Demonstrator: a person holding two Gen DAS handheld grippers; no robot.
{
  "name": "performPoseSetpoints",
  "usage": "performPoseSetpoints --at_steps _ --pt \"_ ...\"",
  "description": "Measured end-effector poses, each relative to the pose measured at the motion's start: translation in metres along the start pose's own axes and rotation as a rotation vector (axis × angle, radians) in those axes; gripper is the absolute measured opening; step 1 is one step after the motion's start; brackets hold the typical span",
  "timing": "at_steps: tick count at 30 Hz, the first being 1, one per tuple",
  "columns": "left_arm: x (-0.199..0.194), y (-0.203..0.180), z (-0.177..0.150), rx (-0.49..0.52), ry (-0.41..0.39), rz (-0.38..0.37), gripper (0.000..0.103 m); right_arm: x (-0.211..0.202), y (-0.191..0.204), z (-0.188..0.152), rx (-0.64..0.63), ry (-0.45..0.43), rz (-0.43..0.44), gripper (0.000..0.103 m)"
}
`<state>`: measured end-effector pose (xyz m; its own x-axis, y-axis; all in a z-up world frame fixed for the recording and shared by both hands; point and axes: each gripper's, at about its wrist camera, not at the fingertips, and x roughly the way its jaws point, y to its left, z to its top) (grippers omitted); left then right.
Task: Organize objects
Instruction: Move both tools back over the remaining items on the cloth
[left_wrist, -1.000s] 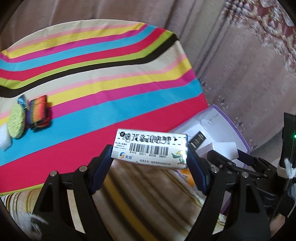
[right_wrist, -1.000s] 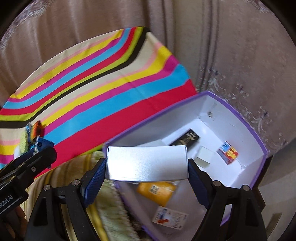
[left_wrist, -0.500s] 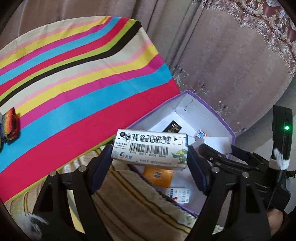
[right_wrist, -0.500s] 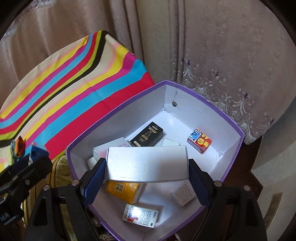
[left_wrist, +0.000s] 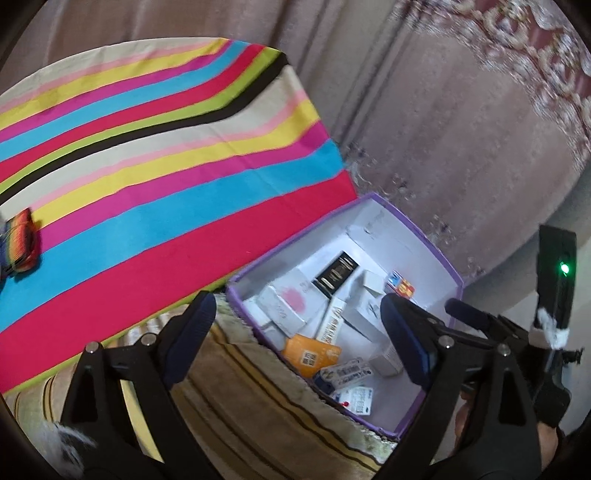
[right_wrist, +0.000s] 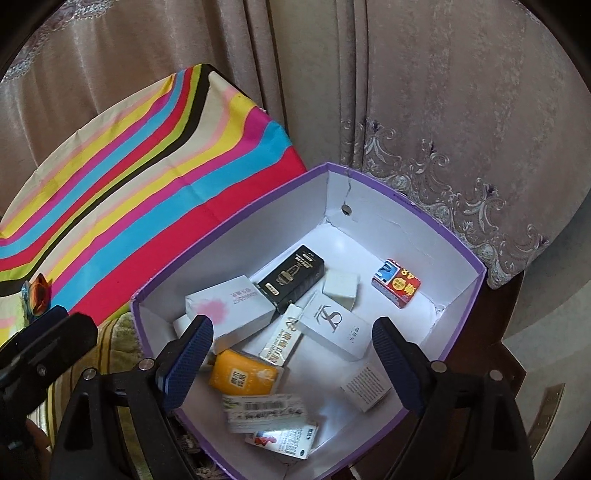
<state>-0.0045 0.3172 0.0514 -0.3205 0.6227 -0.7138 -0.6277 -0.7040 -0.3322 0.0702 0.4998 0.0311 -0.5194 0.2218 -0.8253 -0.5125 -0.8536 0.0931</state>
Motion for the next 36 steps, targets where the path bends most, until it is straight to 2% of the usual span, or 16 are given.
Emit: performPoseSetpoints --at_steps 5,11,16,22,29,36 --pt "-0.015 0.023 -0.001 -0.066 -0.032 0.035 0.092 -0.005 0.018 0.0 -0.037 -0.003 0.019 0.089" --pt "-0.032 0.057 -0.008 -0.139 -0.014 0.089 0.092 -0.008 0.05 0.0 -0.094 -0.007 0.05 0.089" --pt "-0.065 0.085 -0.019 -0.144 -0.089 0.166 0.092 -0.009 0.079 -0.001 -0.152 -0.012 0.074 0.089" --pt "-0.098 0.133 -0.036 -0.254 -0.133 0.227 0.091 -0.008 0.116 -0.005 -0.233 0.008 0.136 0.089" --pt "-0.117 0.171 -0.052 -0.325 -0.143 0.241 0.082 -0.004 0.156 -0.013 -0.328 0.028 0.183 0.089" --pt "-0.133 0.21 -0.066 -0.433 -0.146 0.272 0.082 0.004 0.19 -0.018 -0.397 0.059 0.217 0.089"
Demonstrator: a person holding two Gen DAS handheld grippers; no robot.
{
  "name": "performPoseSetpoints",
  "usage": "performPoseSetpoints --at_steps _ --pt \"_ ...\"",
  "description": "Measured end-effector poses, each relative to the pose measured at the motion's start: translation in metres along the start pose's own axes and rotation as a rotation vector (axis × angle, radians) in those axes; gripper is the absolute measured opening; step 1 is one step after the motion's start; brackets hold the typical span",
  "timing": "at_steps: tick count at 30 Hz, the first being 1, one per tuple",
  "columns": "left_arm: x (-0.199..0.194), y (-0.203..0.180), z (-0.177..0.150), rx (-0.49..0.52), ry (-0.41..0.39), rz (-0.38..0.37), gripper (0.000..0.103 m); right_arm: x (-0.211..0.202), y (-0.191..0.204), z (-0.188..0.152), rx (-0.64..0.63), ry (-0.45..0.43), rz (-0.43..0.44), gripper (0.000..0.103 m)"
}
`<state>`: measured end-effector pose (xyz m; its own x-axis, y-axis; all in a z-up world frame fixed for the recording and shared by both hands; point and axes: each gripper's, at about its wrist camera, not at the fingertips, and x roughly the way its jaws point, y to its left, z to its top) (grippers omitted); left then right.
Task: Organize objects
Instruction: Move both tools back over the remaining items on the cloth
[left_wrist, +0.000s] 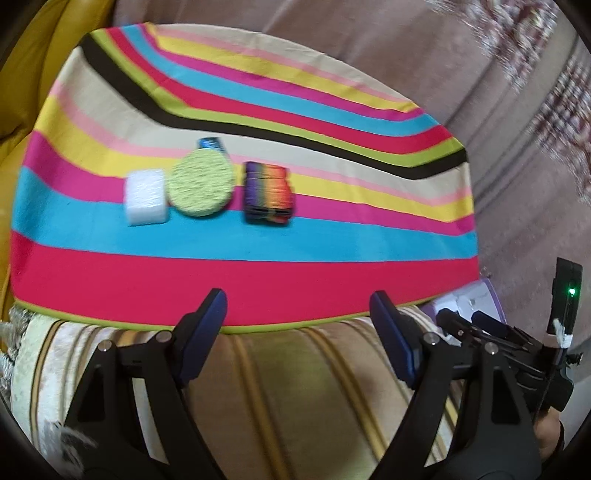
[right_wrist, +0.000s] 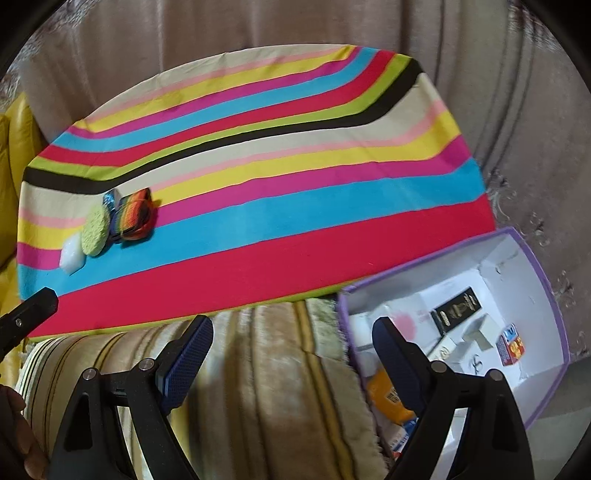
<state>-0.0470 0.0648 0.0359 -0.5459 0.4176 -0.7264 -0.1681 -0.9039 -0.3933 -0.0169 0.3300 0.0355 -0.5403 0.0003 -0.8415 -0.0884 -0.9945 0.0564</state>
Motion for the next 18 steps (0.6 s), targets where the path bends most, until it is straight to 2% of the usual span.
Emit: performPoseSetpoints --at_steps 9,18 --pt "0.009 0.051 0.015 -0.108 0.007 0.079 0.082 0.022 0.042 0.016 -0.075 0.019 0.035 0.089" --pt "0.026 0.085 0.037 -0.177 -0.01 0.172 0.078 0.042 0.096 0.042 -0.173 -0.011 0.086 0.089"
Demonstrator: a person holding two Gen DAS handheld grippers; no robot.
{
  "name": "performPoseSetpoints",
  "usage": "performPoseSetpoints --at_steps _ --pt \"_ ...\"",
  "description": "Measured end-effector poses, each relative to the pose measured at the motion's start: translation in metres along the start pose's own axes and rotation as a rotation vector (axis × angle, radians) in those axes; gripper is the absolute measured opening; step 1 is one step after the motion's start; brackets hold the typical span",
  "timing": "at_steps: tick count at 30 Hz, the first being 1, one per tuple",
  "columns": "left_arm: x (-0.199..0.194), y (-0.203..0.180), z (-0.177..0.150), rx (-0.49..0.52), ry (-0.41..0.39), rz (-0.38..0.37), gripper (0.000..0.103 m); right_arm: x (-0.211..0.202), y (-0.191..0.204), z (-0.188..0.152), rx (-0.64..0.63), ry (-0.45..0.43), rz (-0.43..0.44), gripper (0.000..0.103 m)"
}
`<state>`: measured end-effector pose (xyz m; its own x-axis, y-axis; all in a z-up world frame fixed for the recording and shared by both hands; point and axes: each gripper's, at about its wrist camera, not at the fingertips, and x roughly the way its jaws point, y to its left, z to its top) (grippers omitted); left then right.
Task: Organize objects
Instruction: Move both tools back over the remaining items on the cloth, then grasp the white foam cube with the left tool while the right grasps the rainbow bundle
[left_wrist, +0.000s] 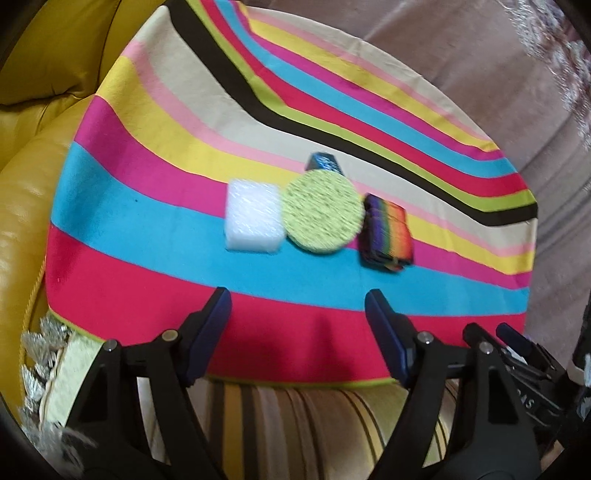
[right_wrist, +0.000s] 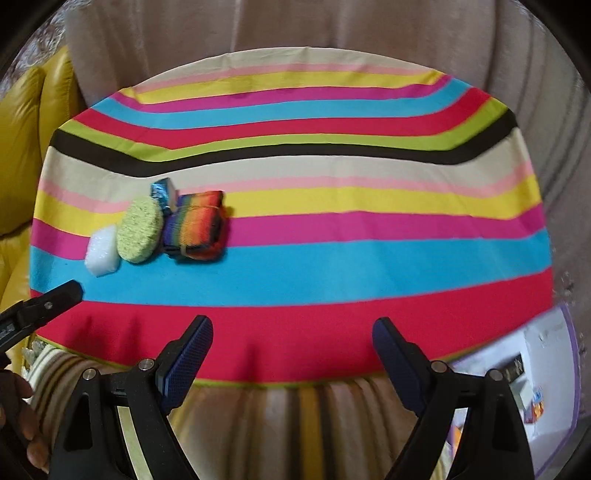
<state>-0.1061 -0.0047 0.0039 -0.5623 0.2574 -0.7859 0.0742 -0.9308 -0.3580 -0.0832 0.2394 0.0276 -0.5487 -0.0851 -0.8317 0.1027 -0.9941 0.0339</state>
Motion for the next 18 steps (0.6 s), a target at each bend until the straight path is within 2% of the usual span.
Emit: performPoseSetpoints --at_steps 10,18 --pt "0.029 0.016 0.027 -0.032 0.013 0.082 0.075 0.034 0.039 0.03 -0.04 0.012 0.044 0.089" --pt "0.052 0.017 0.042 -0.009 0.039 0.138 0.073 0.058 0.061 0.051 -0.069 0.013 0.052 0.089"
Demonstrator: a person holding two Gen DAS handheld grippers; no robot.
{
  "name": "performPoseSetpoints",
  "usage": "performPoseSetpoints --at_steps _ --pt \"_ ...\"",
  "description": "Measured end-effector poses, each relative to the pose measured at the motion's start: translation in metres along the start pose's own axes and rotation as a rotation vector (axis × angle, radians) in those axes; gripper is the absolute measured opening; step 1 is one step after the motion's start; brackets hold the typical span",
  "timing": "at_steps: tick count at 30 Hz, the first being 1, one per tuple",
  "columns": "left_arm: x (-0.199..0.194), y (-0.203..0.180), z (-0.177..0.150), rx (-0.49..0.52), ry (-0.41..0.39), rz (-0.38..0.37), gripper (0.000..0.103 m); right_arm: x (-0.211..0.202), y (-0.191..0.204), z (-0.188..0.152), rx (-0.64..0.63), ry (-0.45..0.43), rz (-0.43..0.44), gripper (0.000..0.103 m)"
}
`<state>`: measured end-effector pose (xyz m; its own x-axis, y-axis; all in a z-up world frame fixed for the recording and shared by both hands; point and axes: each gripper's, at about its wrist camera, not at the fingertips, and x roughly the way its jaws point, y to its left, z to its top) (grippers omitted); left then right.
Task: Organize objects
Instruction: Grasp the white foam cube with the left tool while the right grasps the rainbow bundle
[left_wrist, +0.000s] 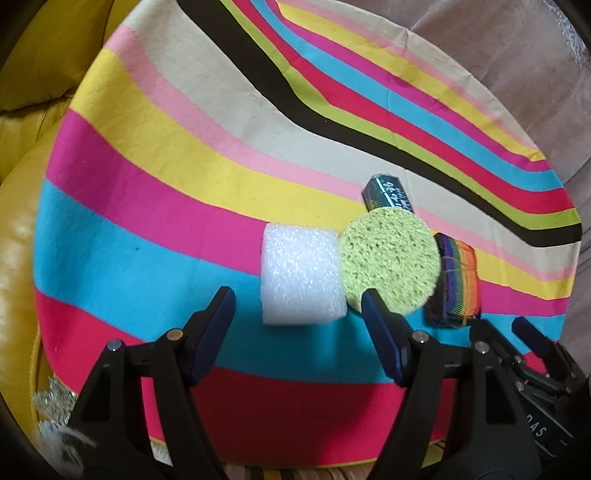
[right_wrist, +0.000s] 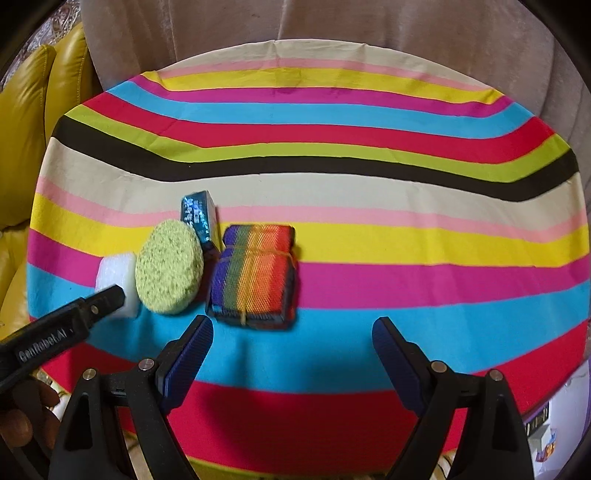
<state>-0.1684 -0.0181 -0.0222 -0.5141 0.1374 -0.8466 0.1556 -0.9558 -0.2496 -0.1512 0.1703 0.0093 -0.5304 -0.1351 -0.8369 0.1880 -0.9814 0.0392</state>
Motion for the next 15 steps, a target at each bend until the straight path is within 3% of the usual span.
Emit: performPoseSetpoints --at_steps 5,15 --pt "0.011 -0.001 0.004 0.018 0.012 0.037 0.052 0.016 0.006 0.011 -0.01 0.011 -0.003 0.089" --pt "0.009 0.008 0.003 -0.016 -0.032 0.021 0.051 0.03 0.001 0.024 0.013 -0.009 -0.027 0.093"
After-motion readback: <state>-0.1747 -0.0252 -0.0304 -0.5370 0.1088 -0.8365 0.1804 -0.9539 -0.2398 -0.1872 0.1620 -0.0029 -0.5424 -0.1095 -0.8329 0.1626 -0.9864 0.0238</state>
